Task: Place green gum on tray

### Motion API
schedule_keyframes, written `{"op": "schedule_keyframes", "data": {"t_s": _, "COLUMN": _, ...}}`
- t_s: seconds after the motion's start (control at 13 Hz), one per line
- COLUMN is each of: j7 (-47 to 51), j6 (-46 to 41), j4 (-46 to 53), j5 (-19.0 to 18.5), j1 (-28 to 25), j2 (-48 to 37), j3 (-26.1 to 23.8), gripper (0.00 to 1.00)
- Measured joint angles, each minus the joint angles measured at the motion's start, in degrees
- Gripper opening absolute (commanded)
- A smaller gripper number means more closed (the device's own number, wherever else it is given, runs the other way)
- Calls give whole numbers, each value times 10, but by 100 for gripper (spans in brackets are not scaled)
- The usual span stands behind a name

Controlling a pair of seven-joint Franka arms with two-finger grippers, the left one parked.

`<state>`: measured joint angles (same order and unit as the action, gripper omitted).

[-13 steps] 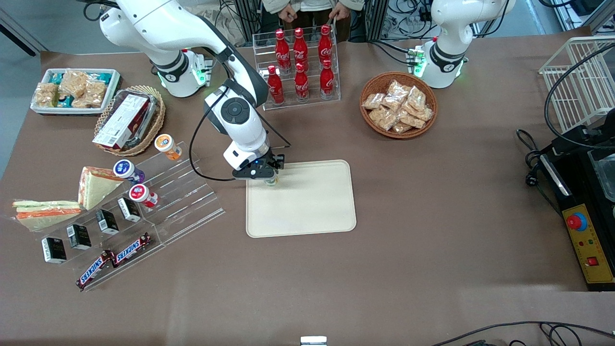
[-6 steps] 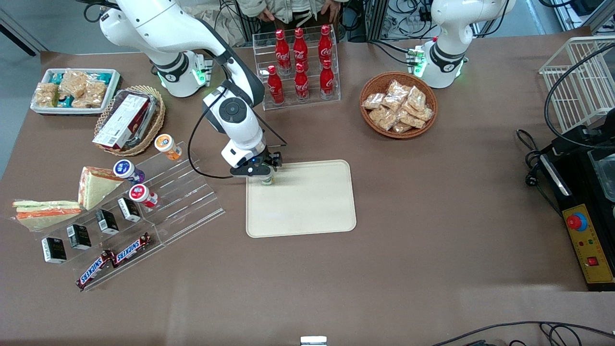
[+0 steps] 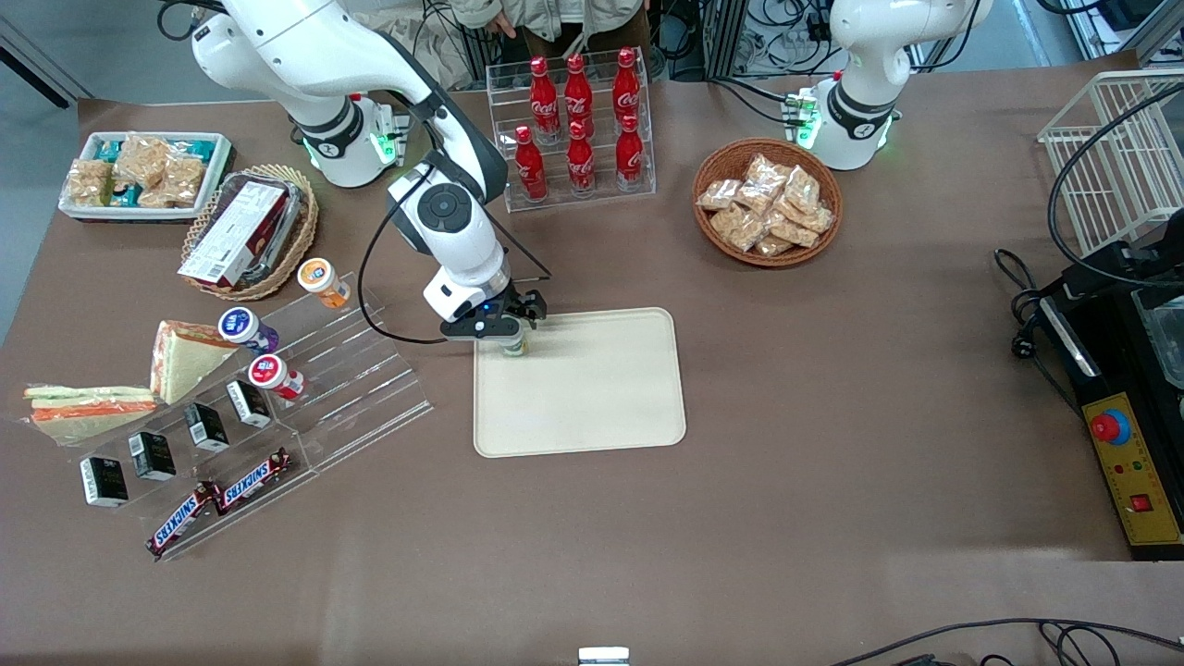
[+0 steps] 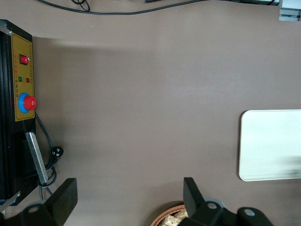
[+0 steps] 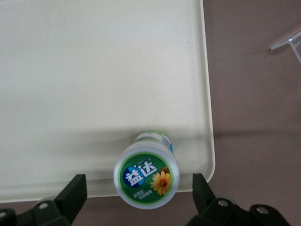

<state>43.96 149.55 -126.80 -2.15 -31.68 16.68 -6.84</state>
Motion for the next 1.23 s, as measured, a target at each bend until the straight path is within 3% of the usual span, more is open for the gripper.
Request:
{"op": "schedule_keyframes", "data": {"t_s": 0.15, "j7": -5, "j6": -42, "j4": 16, "j5": -2, "j1": 4, "j2": -29, "j3": 3, "gripper": 100}}
{"op": "schedule_keyframes", "data": {"t_s": 0.54, "j7": -60, "j6": -303, "j4": 166, "j5": -3, "j1": 35, "j2": -139, "j3": 5, "gripper": 100}}
{"op": "schedule_keyframes", "data": {"t_s": 0.92, "j7": -196, "j6": -531, "j4": 343, "j5": -2, "j1": 155, "j2": -189, "j3": 9, "gripper": 100}}
{"op": "schedule_keyframes", "data": {"t_s": 1.23, "j7": -361, "j6": -552, "j4": 376, "j5": 27, "j1": 280, "j2": -186, "j3": 34, "gripper": 100}}
